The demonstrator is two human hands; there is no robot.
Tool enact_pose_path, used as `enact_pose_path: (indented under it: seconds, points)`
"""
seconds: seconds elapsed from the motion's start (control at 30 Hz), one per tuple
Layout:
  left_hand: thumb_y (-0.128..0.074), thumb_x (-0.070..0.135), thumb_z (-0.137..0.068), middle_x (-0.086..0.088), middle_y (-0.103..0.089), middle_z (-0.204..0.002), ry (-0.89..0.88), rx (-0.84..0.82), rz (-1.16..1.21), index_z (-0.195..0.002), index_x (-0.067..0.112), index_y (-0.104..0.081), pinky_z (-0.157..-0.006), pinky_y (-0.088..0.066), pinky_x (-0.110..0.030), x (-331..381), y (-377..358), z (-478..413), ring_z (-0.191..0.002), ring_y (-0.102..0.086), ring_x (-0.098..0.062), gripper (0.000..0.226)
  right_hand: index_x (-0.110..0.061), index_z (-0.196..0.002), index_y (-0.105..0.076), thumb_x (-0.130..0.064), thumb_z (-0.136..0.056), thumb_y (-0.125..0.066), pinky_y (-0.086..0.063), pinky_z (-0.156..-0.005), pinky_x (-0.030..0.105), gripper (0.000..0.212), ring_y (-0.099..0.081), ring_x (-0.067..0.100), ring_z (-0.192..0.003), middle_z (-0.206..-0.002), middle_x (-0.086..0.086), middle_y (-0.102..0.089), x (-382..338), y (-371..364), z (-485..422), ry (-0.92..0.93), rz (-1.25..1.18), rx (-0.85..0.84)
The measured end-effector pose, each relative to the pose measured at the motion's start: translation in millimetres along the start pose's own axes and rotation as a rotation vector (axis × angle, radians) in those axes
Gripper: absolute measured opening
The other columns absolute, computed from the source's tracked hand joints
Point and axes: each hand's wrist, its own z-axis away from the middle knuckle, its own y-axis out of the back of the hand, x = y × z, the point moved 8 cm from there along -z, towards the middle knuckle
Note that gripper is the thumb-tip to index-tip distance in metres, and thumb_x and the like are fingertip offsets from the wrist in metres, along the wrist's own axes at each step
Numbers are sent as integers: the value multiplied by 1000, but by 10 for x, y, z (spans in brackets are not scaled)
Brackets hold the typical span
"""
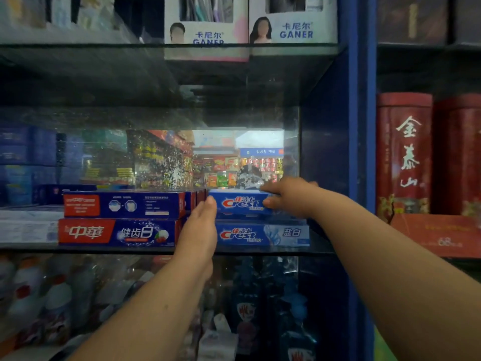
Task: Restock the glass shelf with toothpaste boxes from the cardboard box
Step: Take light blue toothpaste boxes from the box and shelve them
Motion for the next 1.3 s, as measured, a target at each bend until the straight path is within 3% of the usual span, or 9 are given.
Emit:
enact_pose_path:
  seconds: [0.1,0.23,0.33,0.5,0.67,0.77,1.03,1.2,1.3]
  points:
    - [-42,58,-92,-4,-69,-93,96,29,-7,-92,19,-62,-74,-55,-37,-46,38,-55,-83,-68,-21,43,-41,-143,-35,-49,-97,-40,-20,-112,52,47,-27,31,-139,-152,6,-33,-87,-136,-34,11,50,-23]
    - [-43,72,-82,-2,-68,-102,159,16,18,-94,20,-59,-90,-53,-45,-117,78,-263,-93,-67,-22,56,-49,-139,-37,-55,-93,-39,-10,-113,55,46,-21,27,-139,-148,5,-30,-64,-234,-102,-24,93,69]
    - [-39,65,-89,0,-64,-80,197,-21,38,-82,18,-54,-71,-54,-37,-122,42,-365,-76,-65,-17,49,-50,-140,-31,-58,-89,-45,-4,-114,57,53,-14,24,-141,-151,-1,-22,11,-195,-80,-8,93,219]
    - [-39,68,-86,-8,-71,-90,254,-25,32,-98,13,-58,-62,-58,-39,-146,15,-485,-76,-71,-24,60,-31,-145,-32,-52,-92,-46,-29,-112,51,59,-30,26,-138,-153,3,-28,390,-200,87,-215,-555,502]
    - [-42,78,-76,-11,-74,-99,280,-36,28,-112,14,-62,-78,-57,-54,-196,-4,-557,-83,-73,-31,76,-25,-149,-25,-60,-91,-42,-44,-83,38,70,-50,30,-120,-143,8,-44,583,-691,130,-520,-1212,363]
    - [-41,80,-74,-9,-75,-99,278,-65,17,-114,15,-62,-78,-59,-48,-244,4,-602,-83,-74,-28,79,-15,-128,-46,-66,-90,-35,-48,-72,36,64,-56,25,-92,-118,6,-57,619,-767,140,-618,-1397,286]
    - [-37,98,-33,-13,-70,-109,301,-71,-61,-123,18,-56,-78,-58,-51,-197,-28,-674,-87,-72,-32,122,-22,-139,-43,-99,-44,-38,-47,-95,58,123,-59,35,-113,-131,10,-57,666,-850,65,-645,-1467,177]
    - [-38,101,-6,-14,-72,-104,347,-87,-96,-125,20,-56,-81,-55,-56,-306,-45,-839,-84,-73,-35,145,-20,-138,-44,-92,-63,-35,-56,-82,48,104,-66,32,-99,-123,13,-62,704,-836,45,-638,-1493,136]
    - [-31,105,-20,-12,-68,-116,303,-129,-150,-132,35,-50,-92,-50,-56,-317,-114,-879,-98,-69,-34,134,-23,-133,-48,-97,-53,-38,-55,-83,52,110,-67,33,-97,-121,12,-63,685,-855,28,-623,-1482,100]
